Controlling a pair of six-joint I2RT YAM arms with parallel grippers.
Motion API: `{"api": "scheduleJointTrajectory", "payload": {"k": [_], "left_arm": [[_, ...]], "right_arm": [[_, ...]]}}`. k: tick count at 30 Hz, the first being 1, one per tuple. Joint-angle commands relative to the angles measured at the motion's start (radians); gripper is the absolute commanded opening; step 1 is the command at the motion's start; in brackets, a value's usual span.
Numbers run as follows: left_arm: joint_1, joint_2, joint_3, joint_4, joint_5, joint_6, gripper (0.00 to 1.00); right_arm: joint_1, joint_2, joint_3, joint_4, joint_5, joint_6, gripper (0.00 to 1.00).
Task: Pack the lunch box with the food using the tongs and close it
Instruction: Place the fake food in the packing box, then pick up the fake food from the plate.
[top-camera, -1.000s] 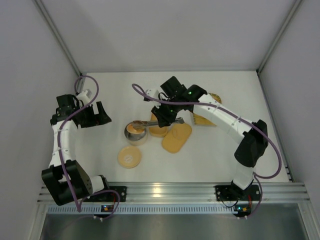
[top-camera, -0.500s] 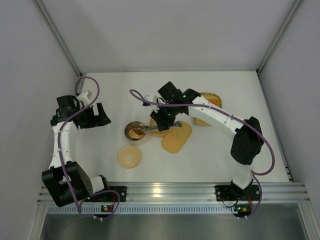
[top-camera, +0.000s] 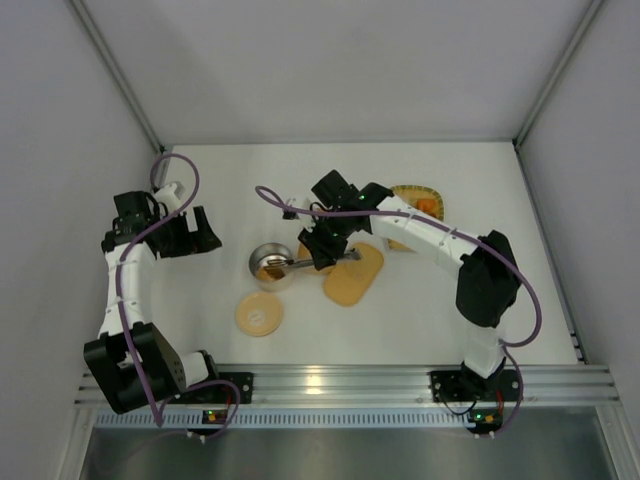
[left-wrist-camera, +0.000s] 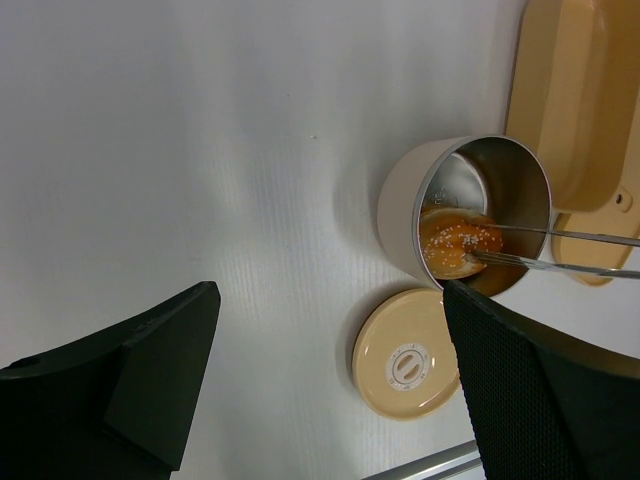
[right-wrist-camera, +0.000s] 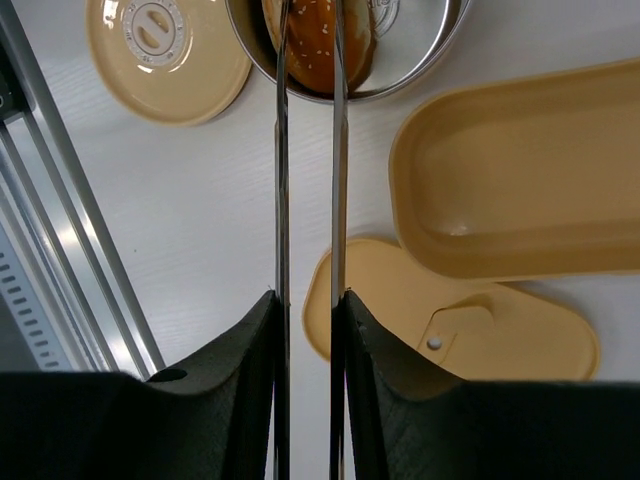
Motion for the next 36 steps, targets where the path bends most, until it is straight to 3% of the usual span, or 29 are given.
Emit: {"api": "scheduleJointTrajectory", "payload": {"k": [1,3,8,21,24,29,36], "left_arm": [[0.008,-0.025,-0.004,0.001,0.0,0.02,0.98],[0.008,-0.025,-0.004,0.001,-0.001,0.019,0.98],[0.008,-0.025,0.003,-0.003,-0.001,0.017,0.98],[0.008,-0.038,0.041,-0.036,-0.003,0.03,0.98],[0.008,-0.049,0.043,-0.04,-0.01,0.042,0.98],[0.008,-0.055,0.044,-0.048,-0.007,0.046,0.98],[0.008,-0.052,0.039,-0.042,-0.006,0.045,0.98]], "right_arm": [[0.028,0.0,0.041,0.045,-0.035,0.011,0.29],[0.029,-0.003,0.047,0.04,-0.031,0.013,0.37],[0.029,-0.026,0.075,0.023,-0.007,0.013,0.46],[0.003,-0.177,0.135,0.002,0.114,-0.018,0.45],[-0.049,-0.239,0.101,-0.014,0.165,-0.064,0.44],[-0.245,-0.367,-0.055,0.014,0.261,-0.168,0.43],[-0.467,-0.522,-0.288,0.137,0.369,-0.425,0.41]]}}
